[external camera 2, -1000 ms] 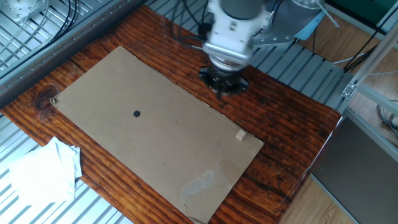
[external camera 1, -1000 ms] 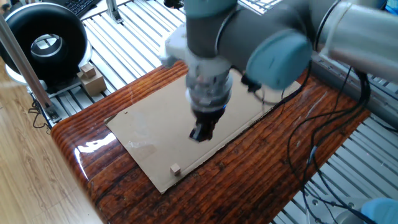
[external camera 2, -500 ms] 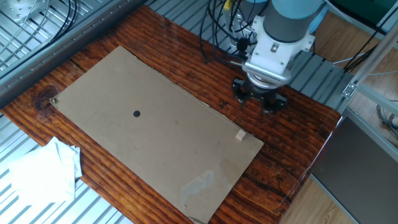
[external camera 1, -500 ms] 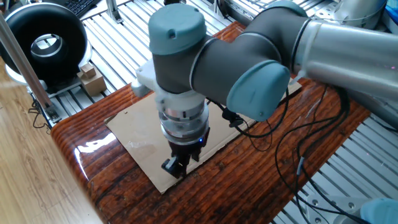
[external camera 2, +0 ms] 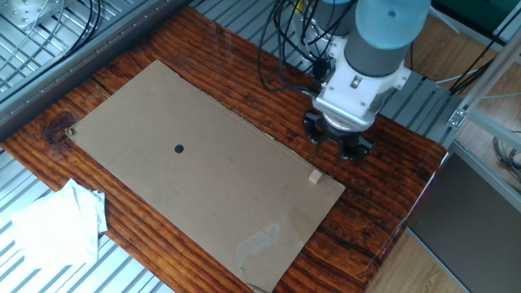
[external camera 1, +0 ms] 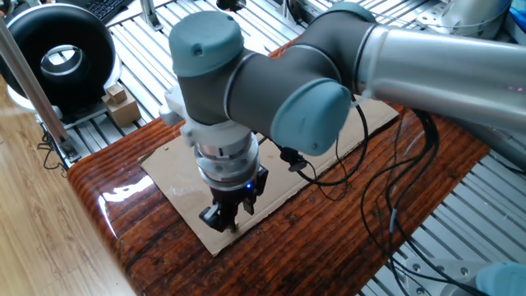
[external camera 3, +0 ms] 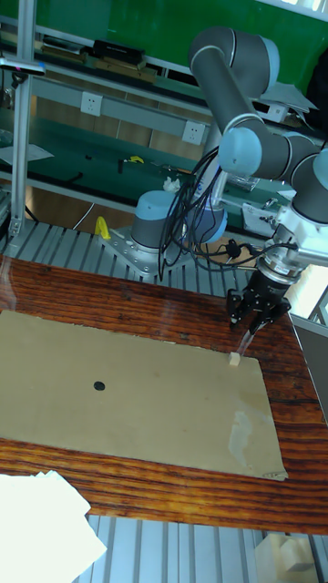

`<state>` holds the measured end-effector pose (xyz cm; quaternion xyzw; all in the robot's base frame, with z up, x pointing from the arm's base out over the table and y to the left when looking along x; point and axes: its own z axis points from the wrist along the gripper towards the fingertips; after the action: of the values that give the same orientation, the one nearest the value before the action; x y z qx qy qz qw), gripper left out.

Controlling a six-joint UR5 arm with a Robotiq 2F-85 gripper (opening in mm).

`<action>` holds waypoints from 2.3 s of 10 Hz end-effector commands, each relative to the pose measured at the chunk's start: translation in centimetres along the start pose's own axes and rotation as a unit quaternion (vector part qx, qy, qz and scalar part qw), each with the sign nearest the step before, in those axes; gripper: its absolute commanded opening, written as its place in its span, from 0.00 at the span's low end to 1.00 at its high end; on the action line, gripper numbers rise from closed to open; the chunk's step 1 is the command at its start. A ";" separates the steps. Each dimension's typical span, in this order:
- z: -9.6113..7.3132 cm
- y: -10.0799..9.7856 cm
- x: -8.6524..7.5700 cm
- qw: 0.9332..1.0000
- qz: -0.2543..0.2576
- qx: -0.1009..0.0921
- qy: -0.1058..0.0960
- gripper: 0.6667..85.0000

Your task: Grab the block and place it at the designated location

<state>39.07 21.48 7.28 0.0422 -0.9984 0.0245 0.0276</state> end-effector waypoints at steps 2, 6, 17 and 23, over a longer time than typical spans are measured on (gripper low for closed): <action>-0.2 -0.3 -0.5 1.000 0.021 0.002 0.007 0.49; -2.2 0.4 0.4 1.000 0.006 -0.009 0.021 0.50; 0.9 1.4 -3.1 0.999 -0.021 -0.033 -0.012 0.54; 4.7 0.4 -4.2 0.999 0.002 -0.030 -0.012 0.58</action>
<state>42.85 22.02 3.49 0.0531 -0.9985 0.0000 0.0100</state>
